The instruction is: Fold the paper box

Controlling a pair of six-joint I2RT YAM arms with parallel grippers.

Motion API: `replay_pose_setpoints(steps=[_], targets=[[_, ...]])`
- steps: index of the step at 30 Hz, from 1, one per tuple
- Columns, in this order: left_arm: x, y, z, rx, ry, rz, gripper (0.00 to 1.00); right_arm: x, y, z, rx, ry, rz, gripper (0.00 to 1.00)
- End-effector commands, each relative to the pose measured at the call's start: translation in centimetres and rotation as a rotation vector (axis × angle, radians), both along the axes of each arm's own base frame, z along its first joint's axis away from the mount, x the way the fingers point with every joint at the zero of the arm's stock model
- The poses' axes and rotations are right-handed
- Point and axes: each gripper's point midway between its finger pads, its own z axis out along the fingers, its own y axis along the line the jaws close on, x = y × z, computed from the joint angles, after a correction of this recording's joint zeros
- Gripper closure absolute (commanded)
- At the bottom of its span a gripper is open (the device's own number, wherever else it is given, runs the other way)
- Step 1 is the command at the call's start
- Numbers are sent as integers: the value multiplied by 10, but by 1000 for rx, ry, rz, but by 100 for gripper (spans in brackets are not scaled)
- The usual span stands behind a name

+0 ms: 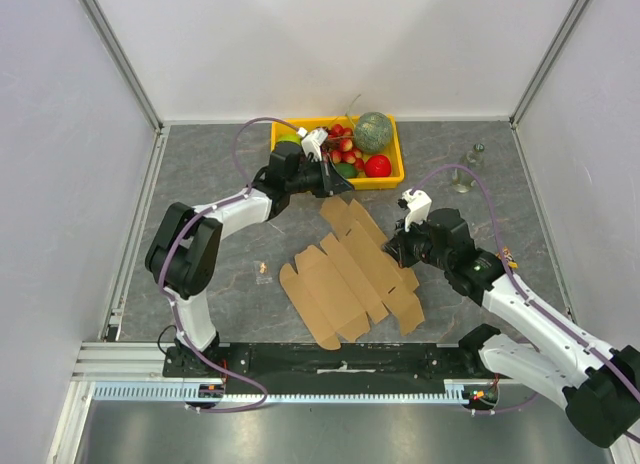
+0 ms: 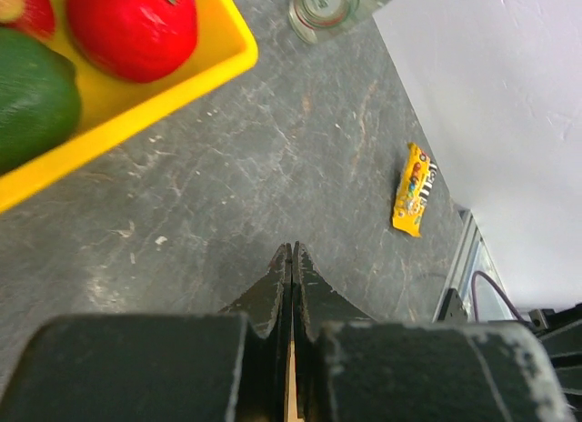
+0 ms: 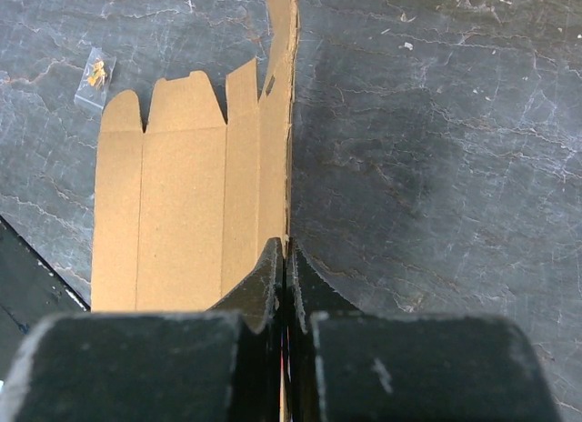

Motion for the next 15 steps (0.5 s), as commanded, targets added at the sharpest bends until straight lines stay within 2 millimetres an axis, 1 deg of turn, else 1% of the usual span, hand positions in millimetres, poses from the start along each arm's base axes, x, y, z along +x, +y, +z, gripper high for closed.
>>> replay_pose_setpoints(steps=[1, 3, 7, 15], targets=[[-11, -16, 8, -32, 2, -62, 98, 6, 5, 11, 15, -42, 17, 100], [-15, -15, 6, -32, 7, -69, 98, 8, 4, 9, 8, -41, 7, 100], [-24, -11, 8, -35, 1, -76, 98, 11, 1, 7, -3, -36, -24, 100], [-38, -7, 9, -55, 0, -98, 98, 20, -5, 11, -19, -53, -72, 100]])
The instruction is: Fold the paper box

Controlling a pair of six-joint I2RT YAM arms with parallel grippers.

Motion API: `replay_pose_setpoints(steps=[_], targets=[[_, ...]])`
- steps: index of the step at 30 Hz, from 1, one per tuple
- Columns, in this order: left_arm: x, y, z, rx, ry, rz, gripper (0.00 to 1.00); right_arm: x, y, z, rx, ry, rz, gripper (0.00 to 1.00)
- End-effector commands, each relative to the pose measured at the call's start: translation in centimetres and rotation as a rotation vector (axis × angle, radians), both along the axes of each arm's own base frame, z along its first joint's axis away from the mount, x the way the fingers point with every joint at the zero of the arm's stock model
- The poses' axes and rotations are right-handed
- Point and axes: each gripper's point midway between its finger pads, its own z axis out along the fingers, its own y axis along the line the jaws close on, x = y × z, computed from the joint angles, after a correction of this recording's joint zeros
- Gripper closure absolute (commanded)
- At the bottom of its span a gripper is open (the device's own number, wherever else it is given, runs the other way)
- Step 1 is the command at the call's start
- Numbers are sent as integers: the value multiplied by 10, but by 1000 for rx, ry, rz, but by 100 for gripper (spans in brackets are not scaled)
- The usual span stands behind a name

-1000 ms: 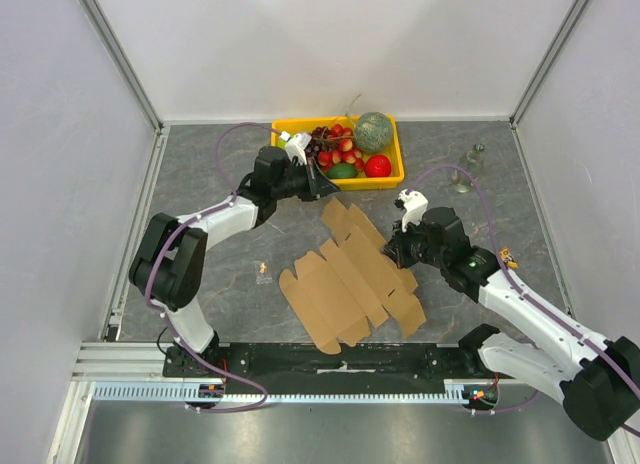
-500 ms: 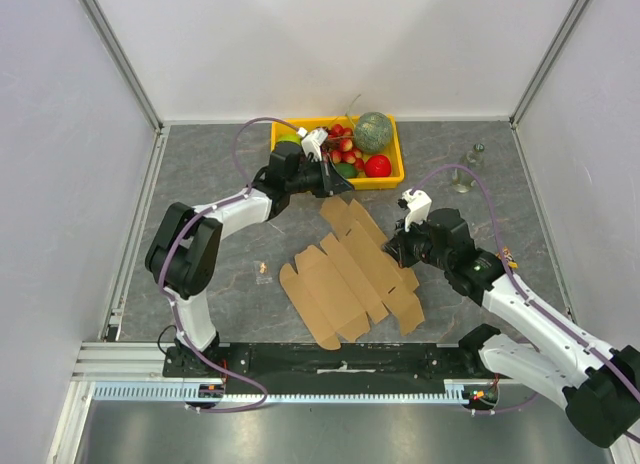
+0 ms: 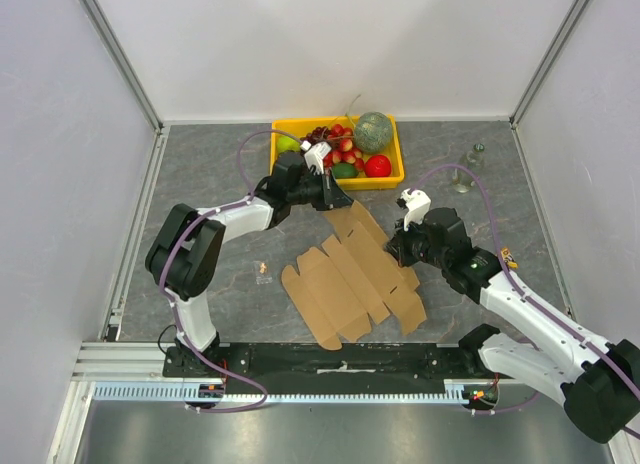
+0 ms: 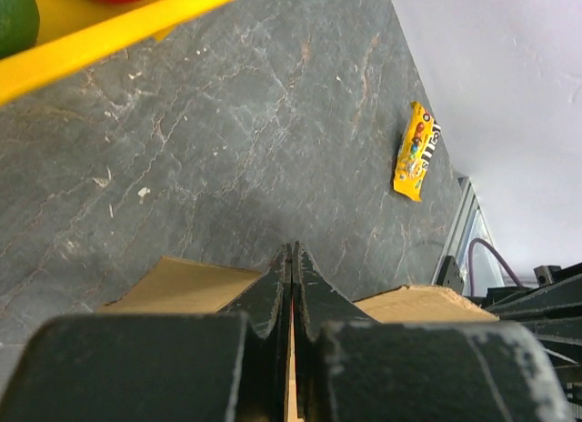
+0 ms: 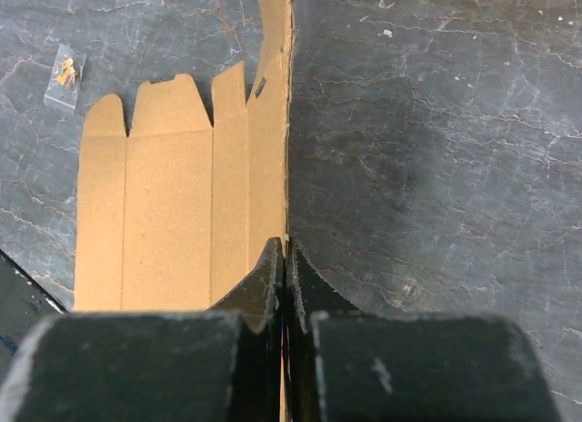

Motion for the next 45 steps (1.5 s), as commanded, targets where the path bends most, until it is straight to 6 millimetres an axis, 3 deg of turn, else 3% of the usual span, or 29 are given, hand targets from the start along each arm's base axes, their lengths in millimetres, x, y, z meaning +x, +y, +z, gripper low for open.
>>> replay_pose_setpoints(steps=[1, 22, 36, 45], targets=[[-10, 0, 32, -75, -53, -31, 98, 15, -1, 21, 13, -74, -40, 100], [-27, -11, 50, -159, -77, -110, 98, 18, -3, 13, -5, -46, -65, 100], [-52, -17, 42, -148, -62, -144, 98, 22, -6, 15, -12, -56, -96, 100], [-67, -32, 40, -152, -57, -178, 98, 21, -4, 13, -6, -42, -87, 100]])
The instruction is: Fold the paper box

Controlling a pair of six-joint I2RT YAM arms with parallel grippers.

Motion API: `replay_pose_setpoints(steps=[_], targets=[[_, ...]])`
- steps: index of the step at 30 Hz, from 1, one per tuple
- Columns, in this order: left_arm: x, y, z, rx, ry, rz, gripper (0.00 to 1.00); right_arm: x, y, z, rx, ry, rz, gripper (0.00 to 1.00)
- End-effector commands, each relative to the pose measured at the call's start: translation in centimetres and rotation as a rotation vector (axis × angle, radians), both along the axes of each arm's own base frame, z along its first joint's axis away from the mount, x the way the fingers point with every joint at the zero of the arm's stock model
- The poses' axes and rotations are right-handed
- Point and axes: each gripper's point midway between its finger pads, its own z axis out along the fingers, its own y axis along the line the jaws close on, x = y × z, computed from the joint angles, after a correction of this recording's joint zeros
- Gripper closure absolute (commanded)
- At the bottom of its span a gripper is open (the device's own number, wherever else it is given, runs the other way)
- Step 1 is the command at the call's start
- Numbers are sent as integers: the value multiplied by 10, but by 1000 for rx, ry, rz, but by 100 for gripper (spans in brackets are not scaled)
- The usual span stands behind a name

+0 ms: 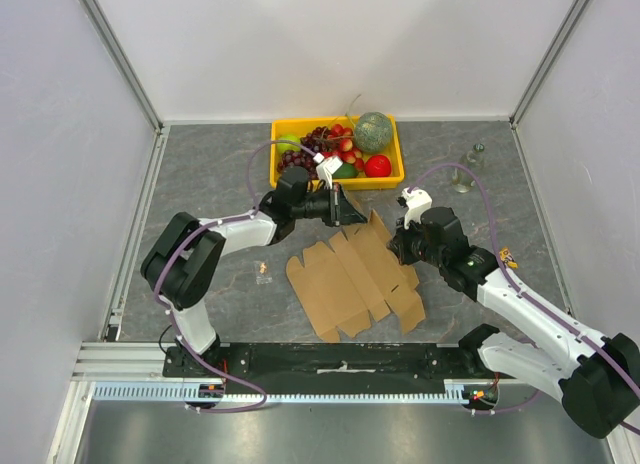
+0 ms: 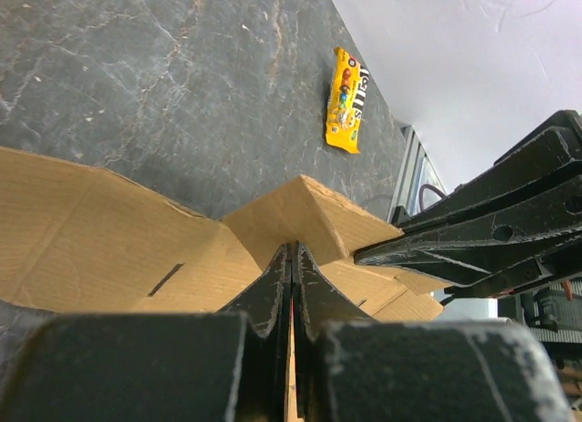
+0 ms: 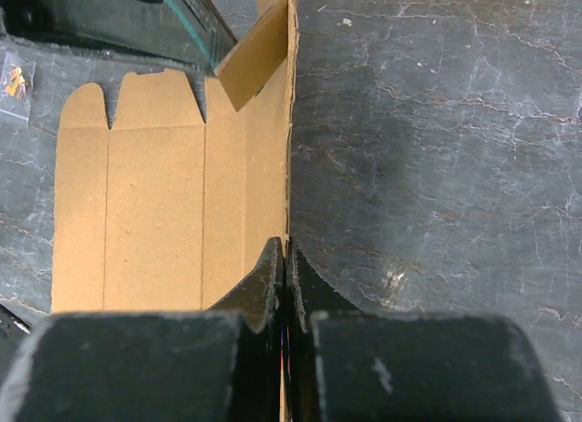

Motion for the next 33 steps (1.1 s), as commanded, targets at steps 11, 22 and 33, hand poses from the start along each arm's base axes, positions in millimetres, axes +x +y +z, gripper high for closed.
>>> replay_pose_setpoints(steps=[11, 22, 33], targets=[[-5, -25, 29, -73, -33, -34, 98, 1, 21, 24, 76, -29, 90, 100], [-3, -7, 16, -39, -24, 7, 98, 0, 23, 28, 86, -41, 104, 100], [29, 82, -37, 129, 58, 280, 98, -3, 19, 23, 65, -25, 103, 100]])
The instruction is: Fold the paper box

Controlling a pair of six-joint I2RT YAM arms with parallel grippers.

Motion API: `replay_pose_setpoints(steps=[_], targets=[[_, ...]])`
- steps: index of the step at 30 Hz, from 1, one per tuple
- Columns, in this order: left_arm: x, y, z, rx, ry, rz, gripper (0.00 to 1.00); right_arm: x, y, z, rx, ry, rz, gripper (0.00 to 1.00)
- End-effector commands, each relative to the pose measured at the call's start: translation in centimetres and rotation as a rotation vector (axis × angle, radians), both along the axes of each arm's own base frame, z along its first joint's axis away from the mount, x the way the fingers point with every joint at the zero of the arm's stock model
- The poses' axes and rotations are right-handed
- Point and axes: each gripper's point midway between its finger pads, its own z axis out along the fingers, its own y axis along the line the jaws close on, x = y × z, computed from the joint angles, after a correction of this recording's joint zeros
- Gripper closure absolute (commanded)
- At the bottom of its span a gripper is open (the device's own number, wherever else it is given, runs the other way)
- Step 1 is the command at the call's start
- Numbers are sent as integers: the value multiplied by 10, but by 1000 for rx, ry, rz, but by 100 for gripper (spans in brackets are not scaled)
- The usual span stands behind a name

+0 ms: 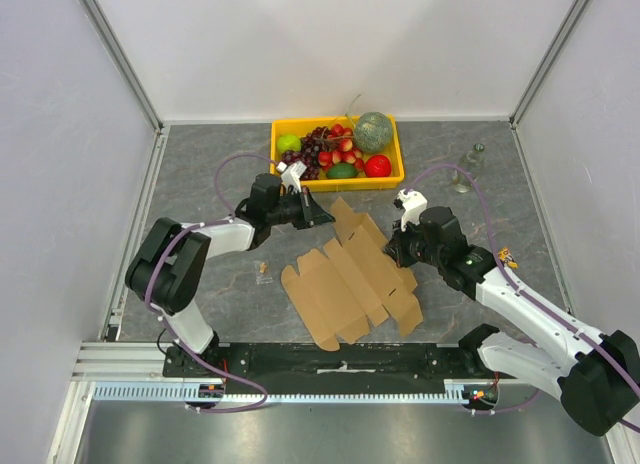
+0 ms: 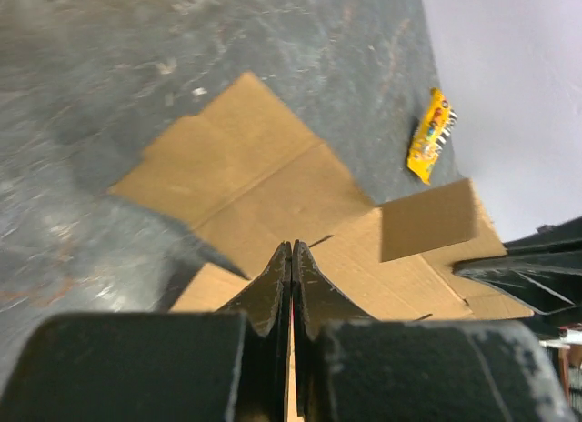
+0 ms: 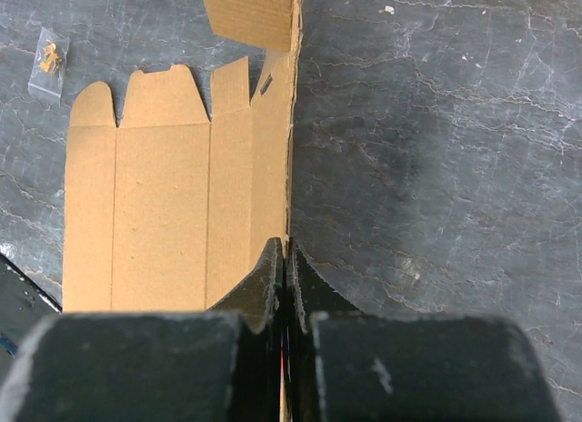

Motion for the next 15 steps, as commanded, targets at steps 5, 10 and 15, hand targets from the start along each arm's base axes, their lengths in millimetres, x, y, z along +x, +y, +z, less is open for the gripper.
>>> replay_pose_setpoints(steps=[5, 10, 15], targets=[[18, 31, -26, 155, 11, 141, 98, 2, 8, 30, 37, -81, 59, 100], [29, 39, -46, 232, 49, 180, 98, -2, 10, 41, 49, -119, 95, 100], [31, 51, -65, 280, 85, 209, 98, -4, 8, 54, 64, -170, 107, 100]])
